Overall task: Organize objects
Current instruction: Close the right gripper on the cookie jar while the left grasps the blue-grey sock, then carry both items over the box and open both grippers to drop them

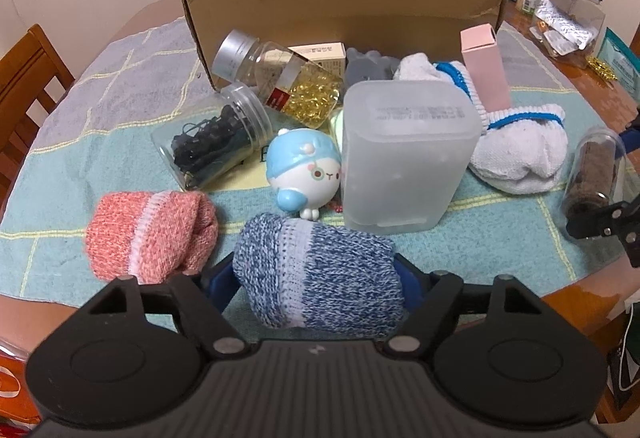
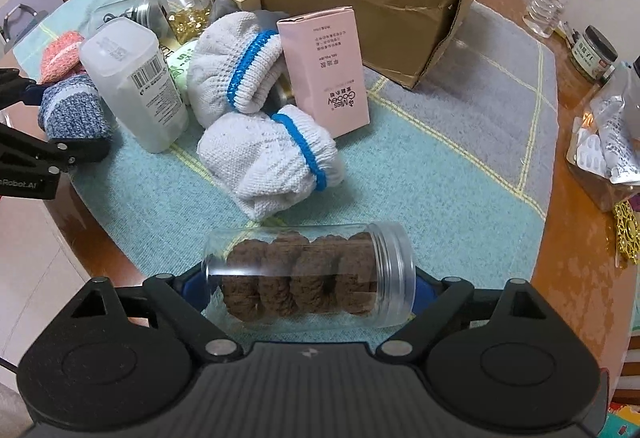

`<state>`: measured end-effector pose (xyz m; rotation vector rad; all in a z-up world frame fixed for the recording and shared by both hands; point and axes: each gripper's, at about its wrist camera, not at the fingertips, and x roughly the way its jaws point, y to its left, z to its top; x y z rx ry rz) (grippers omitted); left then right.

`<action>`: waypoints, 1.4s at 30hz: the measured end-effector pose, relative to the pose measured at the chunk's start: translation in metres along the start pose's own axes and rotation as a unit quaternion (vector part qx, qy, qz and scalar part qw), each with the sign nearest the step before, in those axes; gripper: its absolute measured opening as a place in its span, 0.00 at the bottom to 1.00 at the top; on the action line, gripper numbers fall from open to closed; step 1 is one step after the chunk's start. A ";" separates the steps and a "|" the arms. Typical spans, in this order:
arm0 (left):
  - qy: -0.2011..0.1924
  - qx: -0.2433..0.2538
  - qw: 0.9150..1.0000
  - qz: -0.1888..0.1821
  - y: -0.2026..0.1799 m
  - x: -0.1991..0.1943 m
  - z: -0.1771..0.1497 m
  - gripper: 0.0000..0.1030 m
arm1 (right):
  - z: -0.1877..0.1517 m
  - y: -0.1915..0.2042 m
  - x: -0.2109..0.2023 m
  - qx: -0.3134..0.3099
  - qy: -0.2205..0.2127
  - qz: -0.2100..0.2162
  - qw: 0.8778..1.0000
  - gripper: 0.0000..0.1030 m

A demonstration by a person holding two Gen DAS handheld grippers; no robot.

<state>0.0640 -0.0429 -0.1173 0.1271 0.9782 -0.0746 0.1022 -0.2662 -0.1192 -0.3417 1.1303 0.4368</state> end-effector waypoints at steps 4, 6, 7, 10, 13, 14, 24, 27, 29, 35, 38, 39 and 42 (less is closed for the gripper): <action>0.006 -0.002 1.000 -0.005 0.006 -0.010 0.004 0.74 | 0.004 -0.004 -0.005 0.006 0.003 0.005 1.000 0.91; 0.006 0.005 1.000 -0.005 0.008 -0.020 0.008 0.74 | 0.008 -0.006 -0.010 0.005 0.001 0.008 1.000 0.91; 0.006 0.007 1.000 -0.006 0.008 -0.025 0.011 0.74 | 0.010 -0.008 -0.014 0.004 -0.001 0.011 1.000 0.91; 0.006 0.010 1.000 -0.012 0.011 -0.044 0.022 0.74 | 0.019 -0.012 -0.026 -0.001 -0.008 0.021 1.000 0.91; 0.004 0.006 1.000 -0.012 0.012 -0.060 0.038 0.74 | 0.027 -0.017 -0.041 -0.008 -0.023 0.036 0.999 0.91; 0.001 0.005 1.000 -0.014 0.012 -0.066 0.045 0.74 | 0.032 -0.020 -0.046 -0.012 -0.029 0.042 0.999 0.91; -0.068 0.029 0.997 -0.032 0.019 -0.078 0.141 0.75 | 0.094 -0.026 -0.092 -0.042 -0.110 0.048 0.992 0.91; -0.087 0.049 0.994 -0.037 0.024 -0.066 0.173 0.75 | 0.119 -0.026 -0.095 -0.031 -0.130 0.033 0.991 0.91; -0.097 0.058 0.993 -0.043 0.028 -0.056 0.194 0.75 | 0.137 -0.027 -0.095 -0.022 -0.138 0.025 0.990 0.91; -0.086 0.077 0.992 -0.058 0.040 -0.010 0.237 0.75 | 0.184 -0.035 -0.080 0.017 -0.144 0.001 0.989 0.91; -0.072 0.078 0.992 -0.062 0.044 0.014 0.245 0.75 | 0.200 -0.042 -0.066 0.041 -0.137 -0.015 0.990 0.91; -0.068 0.077 0.993 -0.062 0.046 0.022 0.247 0.75 | 0.204 -0.044 -0.061 0.050 -0.134 -0.019 0.990 0.91; -0.057 0.079 0.993 -0.072 0.050 0.039 0.250 0.75 | 0.214 -0.049 -0.049 0.076 -0.125 -0.026 0.989 0.91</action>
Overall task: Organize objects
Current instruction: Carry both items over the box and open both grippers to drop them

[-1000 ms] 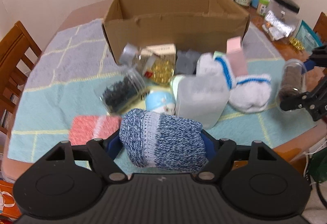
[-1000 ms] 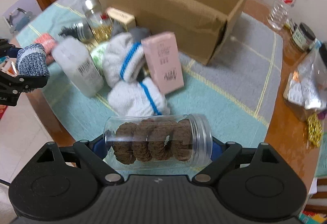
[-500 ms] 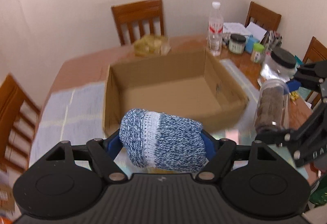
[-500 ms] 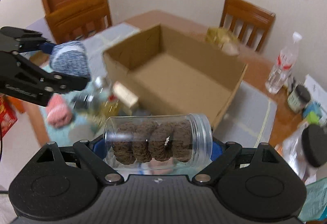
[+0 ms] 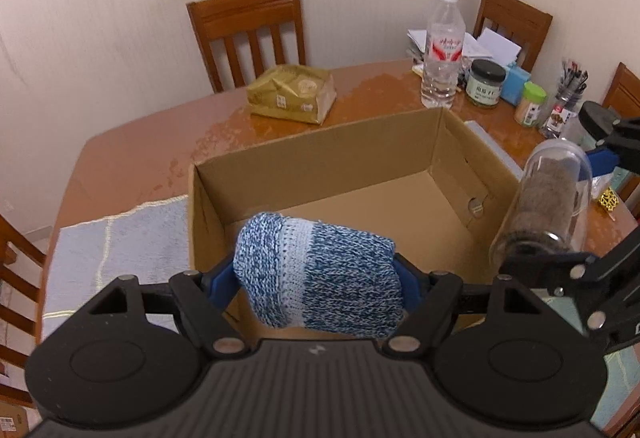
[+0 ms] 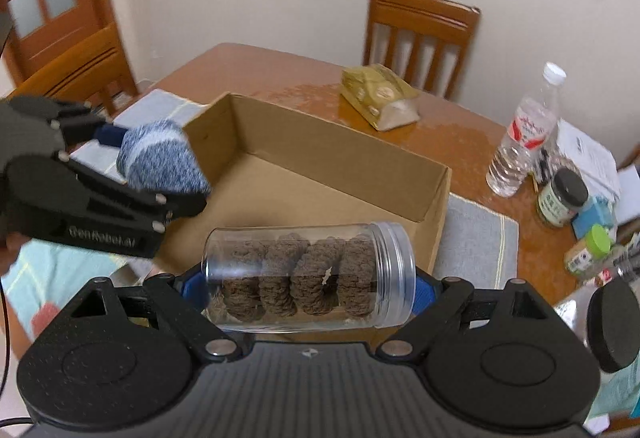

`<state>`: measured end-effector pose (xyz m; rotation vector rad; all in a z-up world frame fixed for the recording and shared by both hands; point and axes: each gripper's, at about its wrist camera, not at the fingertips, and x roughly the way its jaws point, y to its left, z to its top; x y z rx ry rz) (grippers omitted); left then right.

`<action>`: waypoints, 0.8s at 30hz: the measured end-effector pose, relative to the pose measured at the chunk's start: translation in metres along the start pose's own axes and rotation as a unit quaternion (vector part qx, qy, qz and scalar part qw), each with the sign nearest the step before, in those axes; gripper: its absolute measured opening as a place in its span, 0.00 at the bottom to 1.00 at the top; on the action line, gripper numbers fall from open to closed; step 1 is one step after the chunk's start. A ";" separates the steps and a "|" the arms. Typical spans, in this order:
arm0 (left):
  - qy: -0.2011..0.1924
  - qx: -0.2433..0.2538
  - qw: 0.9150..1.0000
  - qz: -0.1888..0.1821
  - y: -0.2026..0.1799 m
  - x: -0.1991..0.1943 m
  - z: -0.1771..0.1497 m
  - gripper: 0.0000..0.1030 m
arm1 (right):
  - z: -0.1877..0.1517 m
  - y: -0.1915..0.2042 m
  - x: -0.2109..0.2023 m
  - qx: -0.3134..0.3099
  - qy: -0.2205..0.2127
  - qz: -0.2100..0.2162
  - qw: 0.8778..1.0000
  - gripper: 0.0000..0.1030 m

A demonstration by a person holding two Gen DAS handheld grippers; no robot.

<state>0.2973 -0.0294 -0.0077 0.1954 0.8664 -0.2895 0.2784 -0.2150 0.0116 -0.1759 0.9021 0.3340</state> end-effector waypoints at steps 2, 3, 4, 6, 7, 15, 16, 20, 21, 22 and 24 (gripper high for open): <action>0.006 0.003 1.000 -0.002 0.002 0.009 -0.001 0.76 | 0.001 0.001 0.004 0.010 0.004 -0.003 1.000 0.93; 0.006 0.004 1.000 -0.002 0.003 0.011 0.000 0.79 | 0.002 0.002 0.005 0.012 0.004 -0.003 1.000 0.96; 0.005 0.004 1.000 -0.007 0.004 0.015 0.000 0.82 | 0.002 0.003 0.005 0.012 0.002 -0.004 1.000 0.98; -0.002 0.002 1.000 -0.009 0.006 0.015 0.001 0.91 | 0.003 0.006 0.004 0.007 -0.007 -0.012 1.000 1.00; -0.003 0.003 1.000 -0.006 0.007 0.016 0.002 0.93 | 0.003 0.007 0.003 0.005 -0.008 -0.021 1.000 1.00; -0.019 0.020 1.000 -0.010 0.011 0.009 0.006 0.95 | -0.003 0.012 -0.008 0.018 -0.008 -0.047 0.999 1.00; -0.020 0.023 0.999 -0.010 0.010 0.007 0.005 0.95 | -0.004 0.012 -0.010 0.021 -0.009 -0.049 0.999 1.00; -0.020 0.029 0.999 -0.015 0.008 -0.001 -0.001 0.95 | -0.015 0.010 -0.017 0.037 -0.007 -0.059 0.998 1.00; -0.020 0.030 0.999 -0.018 0.008 -0.004 -0.003 0.95 | -0.018 0.009 -0.019 0.039 -0.005 -0.061 0.997 1.00; -0.019 0.027 0.999 -0.017 0.008 -0.006 -0.006 0.95 | -0.023 0.009 -0.021 0.040 -0.003 -0.063 0.997 1.00; -0.017 0.024 1.000 -0.011 0.006 -0.011 -0.012 0.95 | -0.032 0.007 -0.022 0.045 0.004 -0.064 0.997 1.00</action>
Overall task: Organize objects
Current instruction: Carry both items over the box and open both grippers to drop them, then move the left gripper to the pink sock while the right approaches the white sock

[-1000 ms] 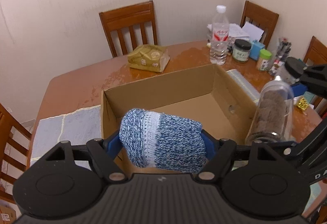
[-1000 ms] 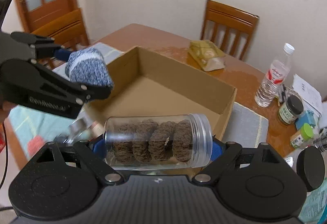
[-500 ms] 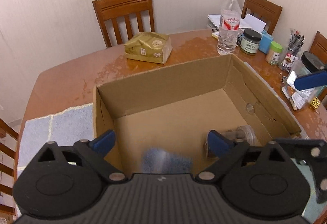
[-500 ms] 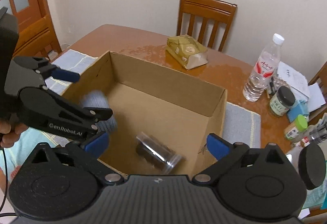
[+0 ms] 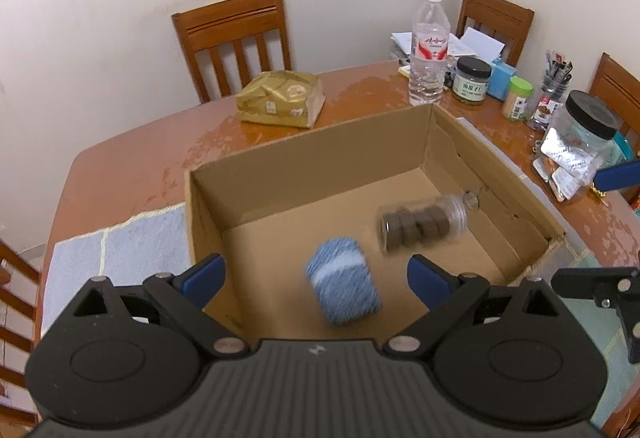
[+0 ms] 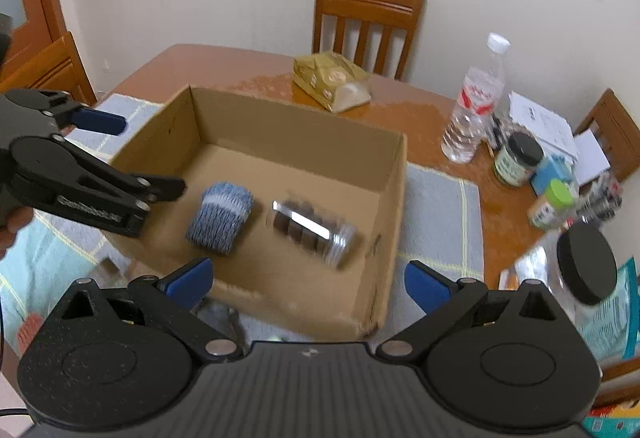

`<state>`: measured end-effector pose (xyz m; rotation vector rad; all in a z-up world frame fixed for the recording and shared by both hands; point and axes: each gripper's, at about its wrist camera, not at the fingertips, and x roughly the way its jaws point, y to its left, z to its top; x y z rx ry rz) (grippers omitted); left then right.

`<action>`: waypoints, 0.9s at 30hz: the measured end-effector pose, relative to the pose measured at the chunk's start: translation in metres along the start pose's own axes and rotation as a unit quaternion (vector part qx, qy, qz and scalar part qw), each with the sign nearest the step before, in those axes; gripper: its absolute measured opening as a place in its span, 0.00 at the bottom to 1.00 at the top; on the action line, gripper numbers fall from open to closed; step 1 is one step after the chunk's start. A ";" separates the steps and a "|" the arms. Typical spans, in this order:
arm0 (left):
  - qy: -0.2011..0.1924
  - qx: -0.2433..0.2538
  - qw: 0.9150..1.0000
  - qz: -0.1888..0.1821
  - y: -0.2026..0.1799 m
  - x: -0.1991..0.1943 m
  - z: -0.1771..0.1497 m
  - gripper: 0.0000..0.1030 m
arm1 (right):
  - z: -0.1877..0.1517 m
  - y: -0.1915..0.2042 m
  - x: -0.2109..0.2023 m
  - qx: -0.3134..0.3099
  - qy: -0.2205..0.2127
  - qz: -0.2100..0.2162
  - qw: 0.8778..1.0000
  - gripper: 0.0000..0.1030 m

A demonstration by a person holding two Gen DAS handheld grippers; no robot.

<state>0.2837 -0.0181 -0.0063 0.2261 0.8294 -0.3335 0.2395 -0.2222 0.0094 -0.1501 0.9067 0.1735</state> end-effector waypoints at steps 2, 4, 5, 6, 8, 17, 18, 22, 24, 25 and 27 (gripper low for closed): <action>0.000 -0.003 1.000 0.007 -0.002 -0.008 -0.007 0.95 | -0.010 -0.003 0.001 0.008 0.009 0.002 1.000 1.00; -0.003 -0.008 1.000 0.016 -0.005 -0.017 -0.015 0.95 | -0.020 -0.007 0.000 0.012 0.014 0.009 1.000 1.00; -0.002 -0.014 1.000 0.025 -0.006 -0.021 -0.019 0.95 | -0.026 -0.008 -0.001 0.014 0.017 0.013 1.000 1.00; -0.001 -0.021 0.999 0.034 -0.008 -0.025 -0.023 0.96 | -0.032 -0.010 -0.001 0.016 0.020 0.015 1.000 1.00; 0.000 -0.028 0.999 0.041 -0.011 -0.033 -0.029 0.96 | -0.043 -0.014 -0.002 0.019 0.024 0.020 0.999 1.00; 0.011 -0.076 0.993 0.092 -0.028 -0.065 -0.070 0.97 | -0.087 -0.026 -0.003 0.020 0.042 0.047 0.998 1.00; 0.015 -0.083 0.992 0.097 -0.029 -0.067 -0.074 0.97 | -0.091 -0.027 -0.002 0.020 0.045 0.051 0.997 1.00; 0.032 -0.115 0.986 0.118 -0.031 -0.074 -0.097 0.97 | -0.103 -0.030 0.003 0.024 0.052 0.068 0.996 1.00; 0.043 -0.125 0.983 0.130 -0.034 -0.075 -0.110 0.97 | -0.108 -0.029 0.008 0.025 0.060 0.077 0.995 1.00; 0.048 -0.128 0.981 0.136 -0.035 -0.076 -0.117 0.97 | -0.110 -0.028 0.010 0.025 0.066 0.083 0.994 1.00; 0.055 -0.137 0.978 0.145 -0.036 -0.077 -0.130 0.97 | -0.114 -0.024 0.015 0.025 0.073 0.094 0.993 1.00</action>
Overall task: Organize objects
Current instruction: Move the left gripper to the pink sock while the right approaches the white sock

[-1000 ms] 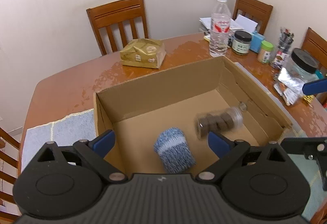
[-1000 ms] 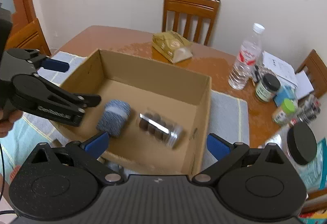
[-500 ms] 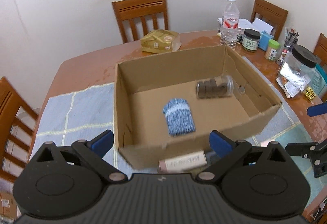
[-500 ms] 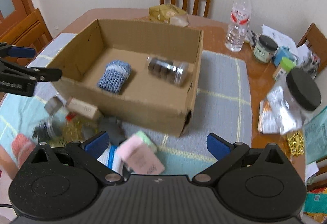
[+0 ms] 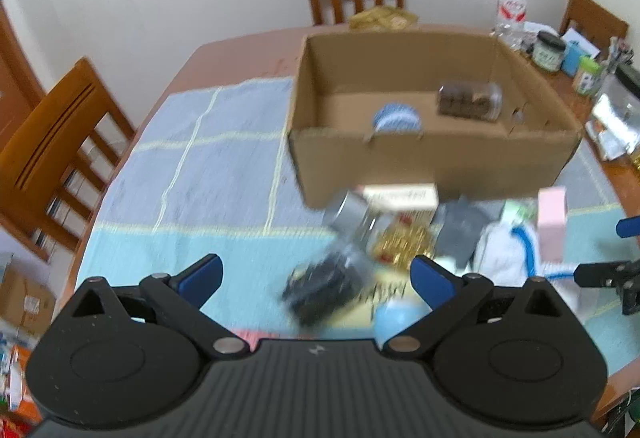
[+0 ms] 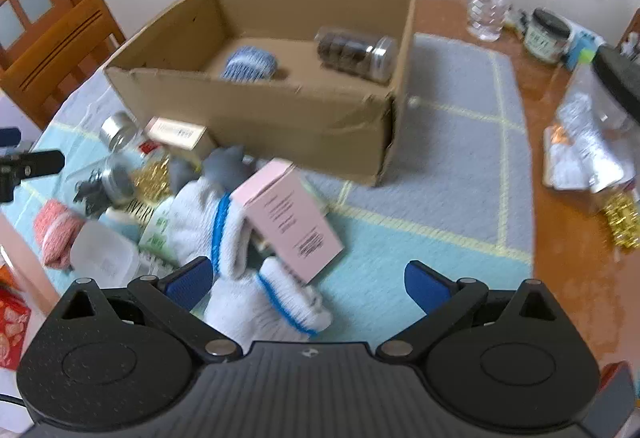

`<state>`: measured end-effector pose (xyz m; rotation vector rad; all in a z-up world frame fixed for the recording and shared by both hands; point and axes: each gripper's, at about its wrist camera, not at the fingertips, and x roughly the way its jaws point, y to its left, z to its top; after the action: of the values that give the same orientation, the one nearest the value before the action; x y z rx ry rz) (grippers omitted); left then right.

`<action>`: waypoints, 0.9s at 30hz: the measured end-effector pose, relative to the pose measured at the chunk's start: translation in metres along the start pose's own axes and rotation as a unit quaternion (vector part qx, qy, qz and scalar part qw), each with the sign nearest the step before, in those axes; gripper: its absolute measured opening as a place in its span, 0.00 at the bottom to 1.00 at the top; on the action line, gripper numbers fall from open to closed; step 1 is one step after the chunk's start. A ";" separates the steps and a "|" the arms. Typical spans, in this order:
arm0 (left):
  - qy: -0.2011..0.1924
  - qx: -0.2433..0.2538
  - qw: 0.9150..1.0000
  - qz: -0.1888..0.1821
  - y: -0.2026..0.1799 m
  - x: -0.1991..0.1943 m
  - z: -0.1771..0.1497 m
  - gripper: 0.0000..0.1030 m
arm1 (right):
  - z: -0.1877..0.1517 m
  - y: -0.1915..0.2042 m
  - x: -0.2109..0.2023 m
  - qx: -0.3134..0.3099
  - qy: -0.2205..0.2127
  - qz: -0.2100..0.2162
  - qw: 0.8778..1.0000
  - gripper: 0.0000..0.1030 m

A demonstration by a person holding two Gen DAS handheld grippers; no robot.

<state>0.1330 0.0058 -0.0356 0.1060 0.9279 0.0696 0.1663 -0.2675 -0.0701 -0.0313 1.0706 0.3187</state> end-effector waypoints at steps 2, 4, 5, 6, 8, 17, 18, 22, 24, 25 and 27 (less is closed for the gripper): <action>0.007 -0.012 1.000 0.005 0.004 0.000 -0.011 0.97 | -0.003 0.004 0.005 -0.004 0.005 0.005 1.000 1.00; 0.008 -0.020 1.000 0.007 0.005 -0.001 -0.019 0.97 | -0.007 0.009 0.009 -0.009 0.008 0.007 1.000 1.00; 0.008 -0.024 1.000 0.008 0.008 -0.001 -0.023 0.97 | -0.009 0.012 0.012 -0.013 0.008 0.006 1.000 1.00; 0.007 -0.029 1.000 0.009 0.011 -0.001 -0.027 0.97 | -0.010 0.014 0.014 -0.017 0.009 0.001 1.000 1.00; 0.003 -0.038 0.999 -0.001 0.017 -0.003 -0.034 0.97 | -0.013 0.020 0.019 -0.026 0.006 -0.012 1.000 1.00; 0.013 -0.014 0.999 -0.035 0.034 0.010 -0.045 0.97 | -0.021 0.036 0.041 -0.012 0.020 -0.035 0.999 1.00; 0.015 -0.011 0.999 -0.038 0.035 0.012 -0.046 0.97 | -0.022 0.037 0.042 -0.011 0.019 -0.037 0.999 1.00; 0.021 0.006 0.999 -0.040 0.036 0.023 -0.049 0.97 | -0.025 0.041 0.048 -0.005 0.021 -0.063 0.998 1.00; 0.026 0.011 0.999 -0.045 0.038 0.028 -0.051 0.97 | -0.027 0.039 0.050 0.004 0.027 -0.071 0.997 1.00; 0.028 0.011 0.998 -0.047 0.039 0.030 -0.051 0.97 | -0.028 0.036 0.049 0.010 0.028 -0.070 0.997 1.00; 0.031 0.012 0.998 -0.050 0.043 0.033 -0.053 0.97 | -0.032 0.030 0.046 0.024 0.029 -0.065 0.997 1.00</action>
<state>0.1095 0.0550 -0.0882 0.0796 0.9958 -0.0321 0.1511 -0.2339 -0.1215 -0.0674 1.1288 0.1762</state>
